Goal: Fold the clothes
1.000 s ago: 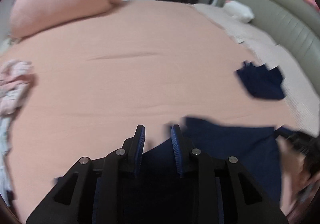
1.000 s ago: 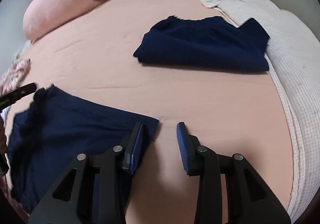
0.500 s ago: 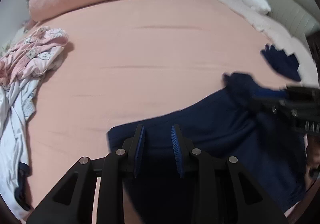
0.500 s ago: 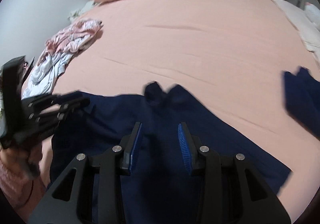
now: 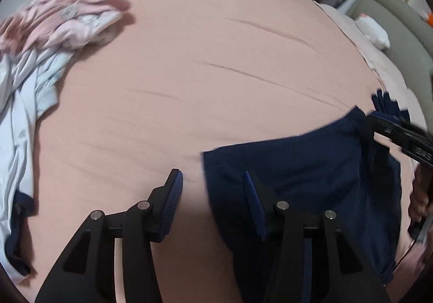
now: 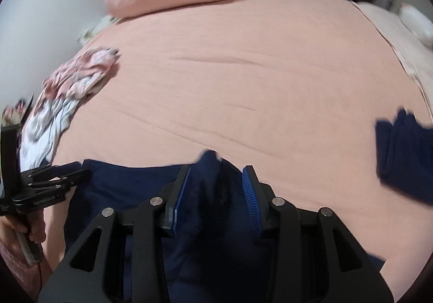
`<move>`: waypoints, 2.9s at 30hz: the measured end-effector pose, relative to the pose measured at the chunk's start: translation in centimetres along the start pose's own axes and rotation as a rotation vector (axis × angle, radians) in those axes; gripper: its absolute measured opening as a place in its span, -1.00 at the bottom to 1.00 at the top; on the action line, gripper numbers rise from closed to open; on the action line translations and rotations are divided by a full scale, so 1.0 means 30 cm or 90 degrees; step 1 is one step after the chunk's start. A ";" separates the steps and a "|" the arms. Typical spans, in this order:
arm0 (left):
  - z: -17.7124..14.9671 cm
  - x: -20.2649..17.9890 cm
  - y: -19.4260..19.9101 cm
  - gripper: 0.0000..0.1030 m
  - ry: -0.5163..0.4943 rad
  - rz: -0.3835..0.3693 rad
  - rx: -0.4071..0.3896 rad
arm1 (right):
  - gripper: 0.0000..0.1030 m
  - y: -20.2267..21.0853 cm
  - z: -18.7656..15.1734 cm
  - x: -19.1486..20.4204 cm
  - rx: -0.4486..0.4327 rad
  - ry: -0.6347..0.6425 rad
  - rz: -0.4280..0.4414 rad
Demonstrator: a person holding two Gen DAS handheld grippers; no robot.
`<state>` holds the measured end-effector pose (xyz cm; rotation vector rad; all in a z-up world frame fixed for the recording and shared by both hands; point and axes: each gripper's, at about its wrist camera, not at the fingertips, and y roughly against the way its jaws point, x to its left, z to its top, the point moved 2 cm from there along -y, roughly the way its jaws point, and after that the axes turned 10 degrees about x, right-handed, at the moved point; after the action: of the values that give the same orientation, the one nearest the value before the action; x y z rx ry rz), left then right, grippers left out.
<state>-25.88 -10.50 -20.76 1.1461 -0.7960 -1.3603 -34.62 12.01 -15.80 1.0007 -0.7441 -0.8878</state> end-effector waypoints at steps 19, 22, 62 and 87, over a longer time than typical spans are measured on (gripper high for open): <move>-0.165 -0.183 0.192 -0.18 -0.033 -0.031 -0.040 | -0.16 0.302 -0.272 -0.029 -0.013 -0.069 -0.022; -0.272 -0.241 0.184 -0.40 -0.033 -0.046 -0.022 | -0.16 0.335 -0.455 0.021 -0.007 -0.102 -0.042; -0.618 -0.146 0.225 -0.73 0.089 -0.142 0.026 | -0.82 0.244 -0.910 0.083 0.022 -0.273 0.049; -0.442 -0.311 0.152 -0.29 -0.137 -0.001 0.041 | -0.51 0.247 -0.744 0.078 -0.001 -0.200 -0.053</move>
<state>-12.91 0.05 -18.73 1.0600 -0.9995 -1.4854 -12.56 20.45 -16.76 0.9055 -0.9698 -1.1338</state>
